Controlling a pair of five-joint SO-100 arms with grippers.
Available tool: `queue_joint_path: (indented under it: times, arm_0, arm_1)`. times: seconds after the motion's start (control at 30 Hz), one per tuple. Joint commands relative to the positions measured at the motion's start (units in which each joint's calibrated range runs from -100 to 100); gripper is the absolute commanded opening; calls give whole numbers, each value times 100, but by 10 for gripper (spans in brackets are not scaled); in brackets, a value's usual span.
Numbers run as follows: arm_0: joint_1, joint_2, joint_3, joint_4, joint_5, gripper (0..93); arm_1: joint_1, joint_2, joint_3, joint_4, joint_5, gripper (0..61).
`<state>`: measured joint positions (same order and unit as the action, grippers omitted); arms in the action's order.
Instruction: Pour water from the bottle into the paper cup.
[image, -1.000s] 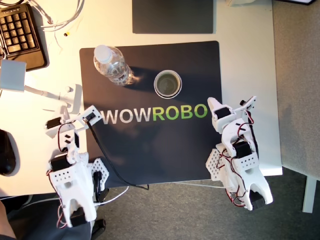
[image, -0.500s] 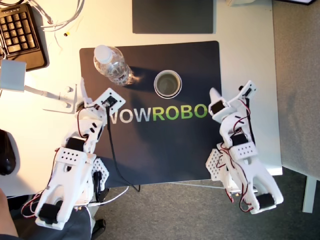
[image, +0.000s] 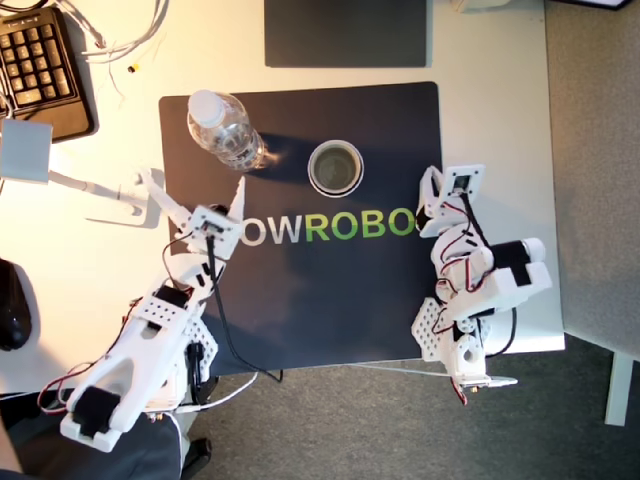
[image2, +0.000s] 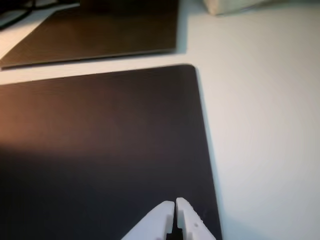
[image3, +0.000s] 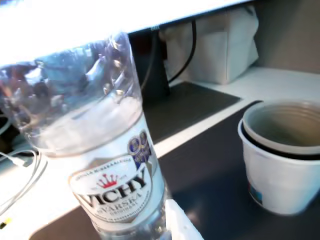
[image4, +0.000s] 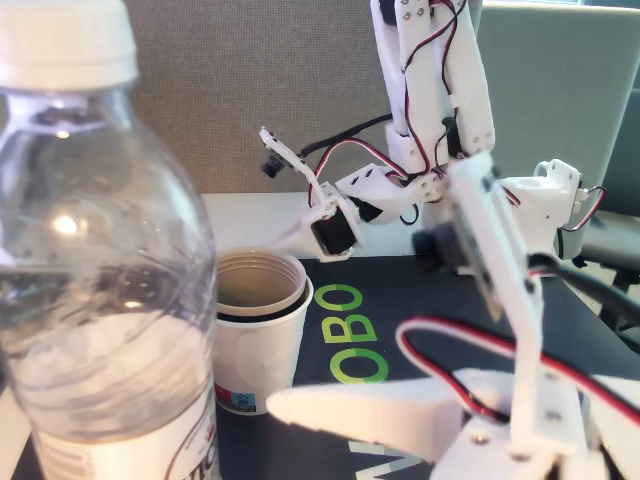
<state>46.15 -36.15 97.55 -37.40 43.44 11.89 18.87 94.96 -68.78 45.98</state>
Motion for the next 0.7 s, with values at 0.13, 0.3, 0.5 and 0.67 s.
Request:
queue_joint_path:
  times: [0.13, 0.3, 0.5, 0.67]
  arm_0:
    - [162, 1556, -564, -1461, 83, 684]
    - [280, 2868, -1082, -2349, 156, 684]
    - [319, 4336, -2000, -3034, 352, 687]
    - [358, 5040, -3108, -3009, 376, 687]
  arm_1:
    - [-1446, 471, -286, -745, 767, 22]
    - [-1649, 1570, -1677, -884, 933, 39]
    - [-1912, 1449, -1995, -1055, 1153, 90]
    - [-2187, 1278, -1295, -1382, 1050, 37]
